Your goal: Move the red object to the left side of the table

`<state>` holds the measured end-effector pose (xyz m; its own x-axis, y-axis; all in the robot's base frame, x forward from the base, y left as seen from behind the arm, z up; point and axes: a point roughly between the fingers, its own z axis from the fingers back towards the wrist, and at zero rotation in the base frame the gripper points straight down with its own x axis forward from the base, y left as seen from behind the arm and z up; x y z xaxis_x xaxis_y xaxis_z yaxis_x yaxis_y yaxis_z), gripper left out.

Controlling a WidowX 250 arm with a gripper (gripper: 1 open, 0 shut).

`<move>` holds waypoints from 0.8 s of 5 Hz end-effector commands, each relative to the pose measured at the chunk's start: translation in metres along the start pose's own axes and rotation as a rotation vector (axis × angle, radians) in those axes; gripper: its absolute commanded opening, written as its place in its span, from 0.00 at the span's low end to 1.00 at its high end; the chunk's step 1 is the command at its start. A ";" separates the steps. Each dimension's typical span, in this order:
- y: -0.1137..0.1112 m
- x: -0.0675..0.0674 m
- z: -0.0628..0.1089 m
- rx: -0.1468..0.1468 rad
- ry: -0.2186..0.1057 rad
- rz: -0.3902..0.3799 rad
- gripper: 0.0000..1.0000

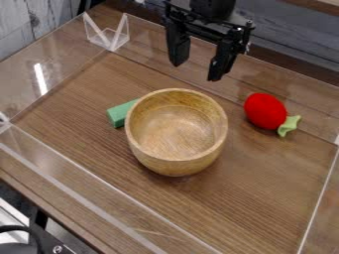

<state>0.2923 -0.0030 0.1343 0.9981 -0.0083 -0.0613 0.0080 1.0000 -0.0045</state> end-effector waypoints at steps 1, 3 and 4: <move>-0.009 0.004 -0.008 -0.005 0.014 -0.017 1.00; -0.041 0.019 -0.027 -0.040 -0.006 -0.118 1.00; -0.058 0.026 -0.037 -0.045 -0.023 -0.144 1.00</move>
<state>0.3057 -0.0587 0.0795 0.9839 -0.1487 -0.0996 0.1438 0.9881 -0.0549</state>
